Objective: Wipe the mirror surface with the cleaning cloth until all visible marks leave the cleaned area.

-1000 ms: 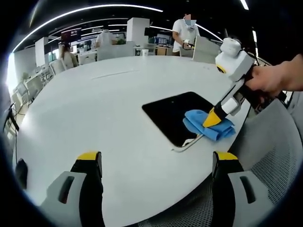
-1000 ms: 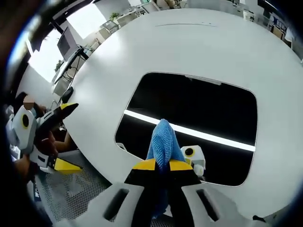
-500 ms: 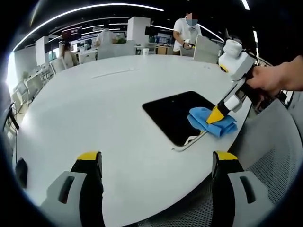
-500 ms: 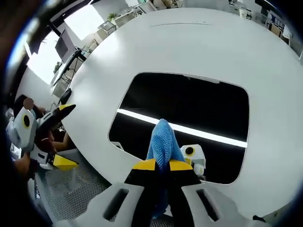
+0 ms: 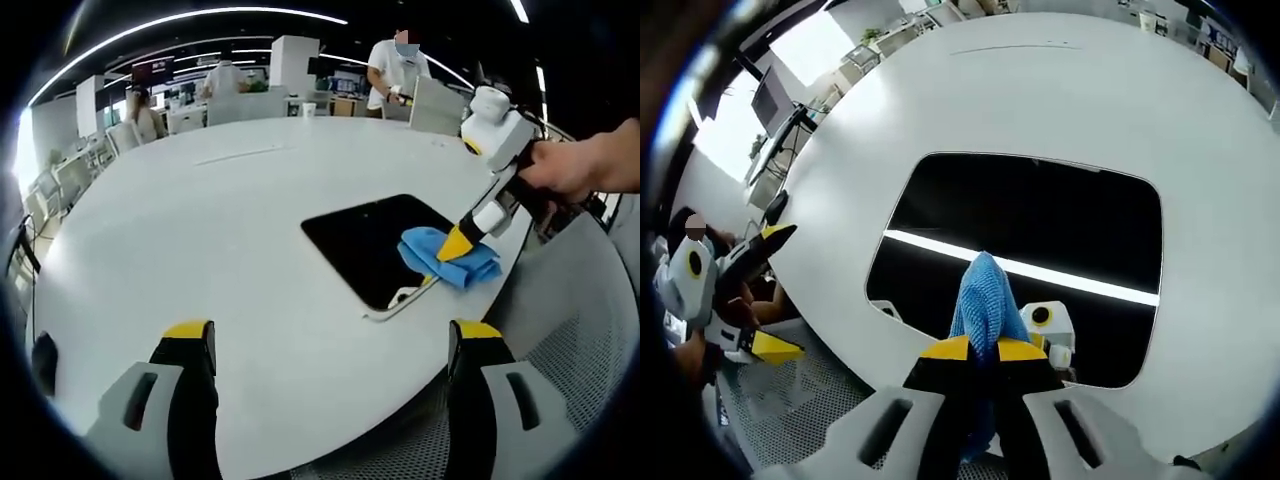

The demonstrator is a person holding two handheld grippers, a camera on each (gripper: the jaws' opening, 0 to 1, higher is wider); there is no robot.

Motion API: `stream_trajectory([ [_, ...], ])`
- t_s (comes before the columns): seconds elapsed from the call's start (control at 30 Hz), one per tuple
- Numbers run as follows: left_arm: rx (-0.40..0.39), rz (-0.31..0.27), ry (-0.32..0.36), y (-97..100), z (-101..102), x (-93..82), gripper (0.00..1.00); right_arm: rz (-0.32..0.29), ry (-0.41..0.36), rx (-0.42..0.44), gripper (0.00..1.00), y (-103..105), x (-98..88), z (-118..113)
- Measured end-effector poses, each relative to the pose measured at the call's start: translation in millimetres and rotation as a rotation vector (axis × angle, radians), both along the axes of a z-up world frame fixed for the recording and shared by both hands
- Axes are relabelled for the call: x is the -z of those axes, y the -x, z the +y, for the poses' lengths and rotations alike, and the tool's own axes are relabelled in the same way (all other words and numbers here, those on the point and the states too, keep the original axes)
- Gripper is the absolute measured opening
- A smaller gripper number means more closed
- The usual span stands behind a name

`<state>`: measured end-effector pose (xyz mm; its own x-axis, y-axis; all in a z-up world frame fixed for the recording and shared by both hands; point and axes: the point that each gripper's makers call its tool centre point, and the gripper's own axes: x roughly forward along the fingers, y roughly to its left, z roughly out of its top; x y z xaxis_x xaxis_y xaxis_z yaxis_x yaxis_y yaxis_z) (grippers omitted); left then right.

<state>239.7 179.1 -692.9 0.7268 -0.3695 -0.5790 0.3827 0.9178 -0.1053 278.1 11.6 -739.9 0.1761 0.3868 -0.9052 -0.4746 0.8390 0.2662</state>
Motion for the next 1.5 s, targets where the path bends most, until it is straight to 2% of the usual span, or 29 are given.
stream_trajectory([
  [0.27,0.000,-0.003,0.002,-0.3,-1,-1.0,0.95,-0.001,0.002,0.010,0.02,-9,-1.2,2],
  [1.5,-0.016,0.002,0.017,-3.2,2,0.0,0.95,-0.029,0.020,-0.002,0.02,-77,0.1,7],
])
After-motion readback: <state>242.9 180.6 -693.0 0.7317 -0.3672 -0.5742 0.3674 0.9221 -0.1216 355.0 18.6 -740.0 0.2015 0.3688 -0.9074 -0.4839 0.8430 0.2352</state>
